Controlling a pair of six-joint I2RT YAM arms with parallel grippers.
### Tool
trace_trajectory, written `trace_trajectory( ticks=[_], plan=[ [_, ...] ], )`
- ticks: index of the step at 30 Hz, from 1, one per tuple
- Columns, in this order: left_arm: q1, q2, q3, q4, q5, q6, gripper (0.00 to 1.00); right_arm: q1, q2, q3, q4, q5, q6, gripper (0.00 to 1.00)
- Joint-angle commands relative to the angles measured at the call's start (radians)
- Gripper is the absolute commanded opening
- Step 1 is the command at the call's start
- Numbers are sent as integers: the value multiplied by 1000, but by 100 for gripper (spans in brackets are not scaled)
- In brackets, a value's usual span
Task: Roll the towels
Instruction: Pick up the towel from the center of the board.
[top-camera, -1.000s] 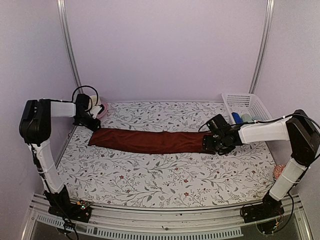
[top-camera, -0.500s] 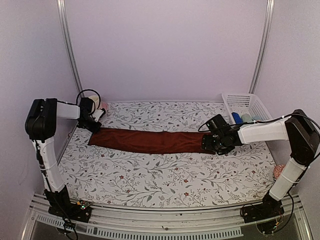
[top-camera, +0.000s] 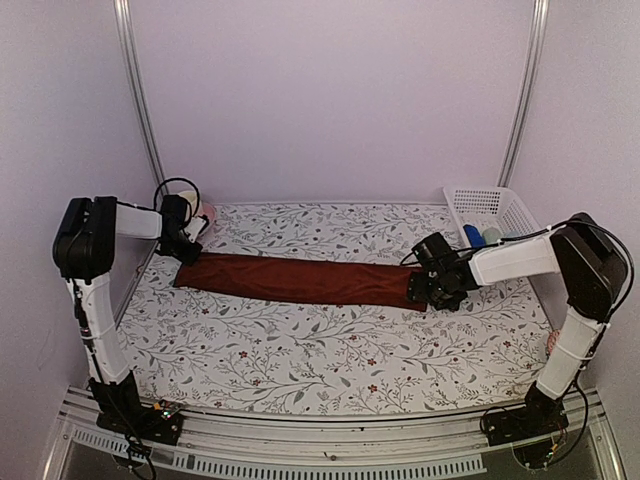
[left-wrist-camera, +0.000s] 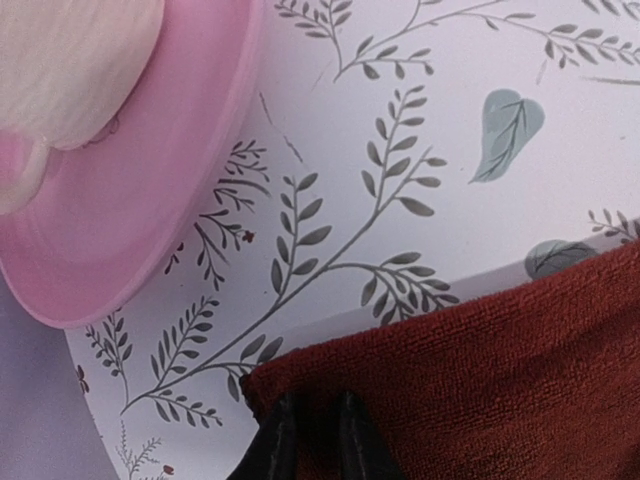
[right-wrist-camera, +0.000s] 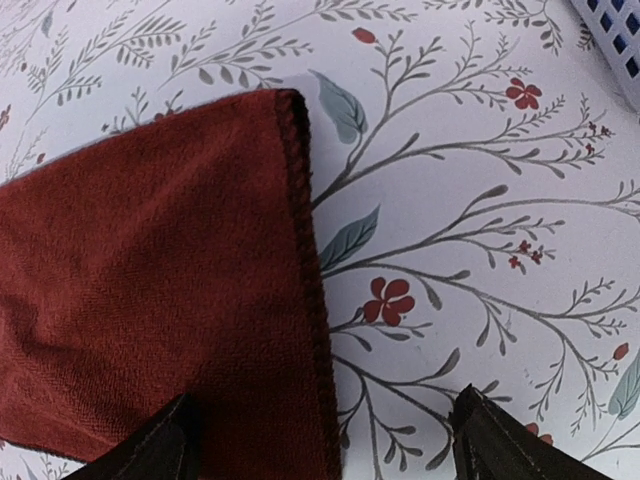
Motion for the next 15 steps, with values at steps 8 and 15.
trace_trajectory(
  ticks=[8, 15],
  plan=[
    [3, -42, -35, -21, -22, -38, 42, -25, 107, 47, 79, -67, 25, 73],
    [5, -105, -61, -20, 7, -50, 49, -25, 149, 55, 129, -134, 14, 61]
  ],
)
